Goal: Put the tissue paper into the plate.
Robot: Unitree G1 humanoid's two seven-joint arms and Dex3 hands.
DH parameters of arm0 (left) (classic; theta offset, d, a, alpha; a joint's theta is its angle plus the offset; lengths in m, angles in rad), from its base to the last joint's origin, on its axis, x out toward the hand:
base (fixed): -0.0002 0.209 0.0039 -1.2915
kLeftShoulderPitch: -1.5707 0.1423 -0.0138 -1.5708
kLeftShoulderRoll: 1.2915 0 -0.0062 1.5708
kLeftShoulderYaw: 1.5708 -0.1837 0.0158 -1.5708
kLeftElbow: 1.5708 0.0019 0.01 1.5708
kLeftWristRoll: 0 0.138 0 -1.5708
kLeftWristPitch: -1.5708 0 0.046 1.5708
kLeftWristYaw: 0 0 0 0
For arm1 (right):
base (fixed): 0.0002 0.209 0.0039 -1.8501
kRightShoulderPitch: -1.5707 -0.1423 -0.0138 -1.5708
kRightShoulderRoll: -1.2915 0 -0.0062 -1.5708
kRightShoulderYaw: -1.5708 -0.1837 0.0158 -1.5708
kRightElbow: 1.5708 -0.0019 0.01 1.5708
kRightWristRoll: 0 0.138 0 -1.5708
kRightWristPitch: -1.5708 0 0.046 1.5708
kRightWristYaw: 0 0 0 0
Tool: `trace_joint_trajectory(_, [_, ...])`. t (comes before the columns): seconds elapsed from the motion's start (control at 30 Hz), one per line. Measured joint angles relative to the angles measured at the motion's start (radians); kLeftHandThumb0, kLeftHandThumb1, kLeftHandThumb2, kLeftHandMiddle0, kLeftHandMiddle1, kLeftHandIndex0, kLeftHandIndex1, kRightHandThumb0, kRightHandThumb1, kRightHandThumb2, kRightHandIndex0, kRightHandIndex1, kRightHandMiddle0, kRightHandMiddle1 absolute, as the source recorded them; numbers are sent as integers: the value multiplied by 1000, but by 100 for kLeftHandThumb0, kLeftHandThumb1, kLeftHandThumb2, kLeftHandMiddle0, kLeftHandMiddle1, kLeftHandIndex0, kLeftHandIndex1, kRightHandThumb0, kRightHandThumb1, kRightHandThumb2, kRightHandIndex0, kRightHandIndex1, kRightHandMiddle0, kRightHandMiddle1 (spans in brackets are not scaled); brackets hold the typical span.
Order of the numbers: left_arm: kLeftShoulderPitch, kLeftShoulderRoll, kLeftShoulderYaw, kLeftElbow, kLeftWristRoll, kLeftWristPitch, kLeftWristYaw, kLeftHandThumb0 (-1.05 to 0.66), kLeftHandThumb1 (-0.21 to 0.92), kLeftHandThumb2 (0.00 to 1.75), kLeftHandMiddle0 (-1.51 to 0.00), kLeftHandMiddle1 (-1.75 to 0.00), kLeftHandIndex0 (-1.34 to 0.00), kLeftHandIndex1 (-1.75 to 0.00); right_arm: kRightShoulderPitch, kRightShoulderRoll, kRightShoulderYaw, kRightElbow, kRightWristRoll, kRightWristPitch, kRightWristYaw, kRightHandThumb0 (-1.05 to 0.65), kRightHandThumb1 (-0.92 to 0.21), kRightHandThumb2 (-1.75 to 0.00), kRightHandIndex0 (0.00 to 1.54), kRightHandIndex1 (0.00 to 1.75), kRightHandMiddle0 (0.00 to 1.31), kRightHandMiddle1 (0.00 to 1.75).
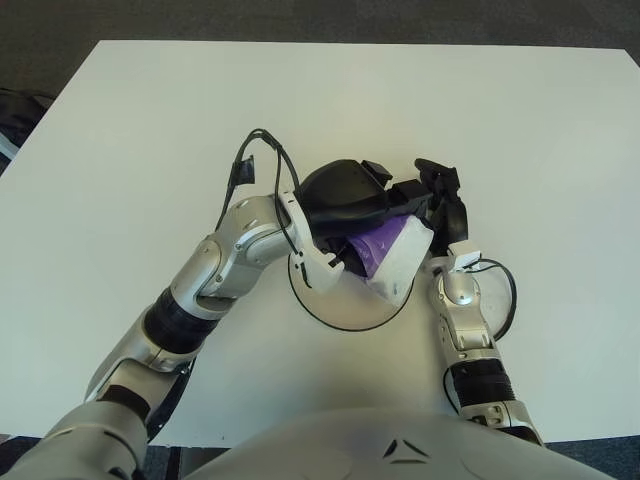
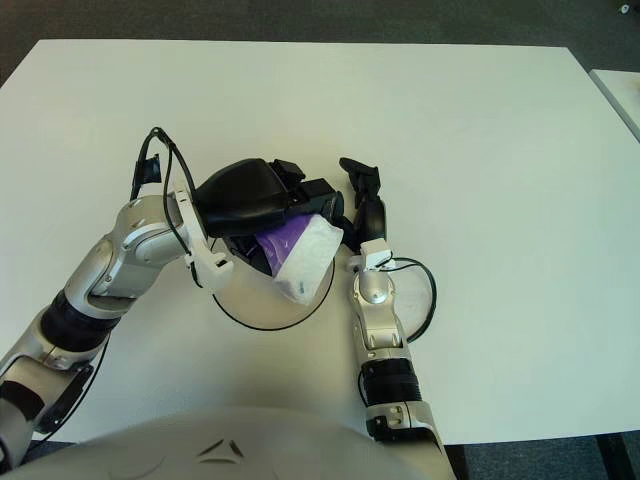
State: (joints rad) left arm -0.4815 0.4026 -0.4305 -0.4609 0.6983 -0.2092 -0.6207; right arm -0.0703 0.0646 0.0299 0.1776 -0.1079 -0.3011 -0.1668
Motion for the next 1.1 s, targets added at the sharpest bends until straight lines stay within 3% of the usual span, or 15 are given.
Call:
trace_joint_trajectory(0.47, [-79,83,16,-5,62,-20,-57,-45,38,123,-123,-175,-56,-175,-69,-18,-6,103,4,-86,10,-59,-92,-85,21,44,0,98])
trace_joint_trajectory(1.1, [-110,132,17,-5,81,-85,-104,-45,38,123,-125,-175,-56,-175,-128,-22,-20,181,18,-113,10,-61,-92,-84,24,47,0,104])
